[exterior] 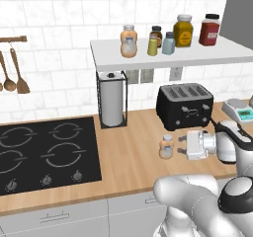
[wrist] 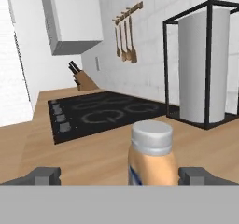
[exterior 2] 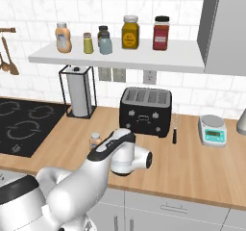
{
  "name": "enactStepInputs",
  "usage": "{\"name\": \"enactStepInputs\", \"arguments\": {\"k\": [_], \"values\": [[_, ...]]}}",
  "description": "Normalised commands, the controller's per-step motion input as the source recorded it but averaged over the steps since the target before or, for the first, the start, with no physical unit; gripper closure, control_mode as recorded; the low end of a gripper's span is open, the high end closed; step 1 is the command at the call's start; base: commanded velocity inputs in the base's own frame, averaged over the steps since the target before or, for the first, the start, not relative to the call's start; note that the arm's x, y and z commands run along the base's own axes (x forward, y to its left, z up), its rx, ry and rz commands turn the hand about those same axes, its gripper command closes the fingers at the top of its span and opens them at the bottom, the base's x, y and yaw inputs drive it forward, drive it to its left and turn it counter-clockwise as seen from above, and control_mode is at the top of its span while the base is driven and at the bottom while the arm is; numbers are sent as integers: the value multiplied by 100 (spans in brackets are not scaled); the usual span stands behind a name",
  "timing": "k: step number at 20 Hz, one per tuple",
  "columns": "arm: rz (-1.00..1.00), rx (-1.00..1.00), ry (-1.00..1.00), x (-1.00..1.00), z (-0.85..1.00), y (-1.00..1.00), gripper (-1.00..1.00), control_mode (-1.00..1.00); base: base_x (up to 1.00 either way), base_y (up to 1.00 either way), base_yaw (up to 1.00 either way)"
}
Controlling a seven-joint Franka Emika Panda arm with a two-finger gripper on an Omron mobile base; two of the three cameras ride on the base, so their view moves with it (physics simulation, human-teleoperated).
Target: Put the shaker and condiment bottle from the counter next to their counterparts in the cabinet.
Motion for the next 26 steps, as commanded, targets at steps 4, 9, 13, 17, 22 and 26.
{"name": "enactStepInputs", "arguments": {"k": [4,9,13,17,22,26], "values": [[13,0,0,10,0,-16,-100,-100,0,0,0],[10,0,-1,0,-1,-15,-100,-100,0,0,0],[1,0,0,-2,0,0,-100,-100,0,0,0],[0,0,0,0,-8,5,-100,-100,0,0,0],[0,0,0,0,-17,13,-100,-100,0,0,0],[0,0,0,2,-1,16,-100,-100,0,0,0]]}}
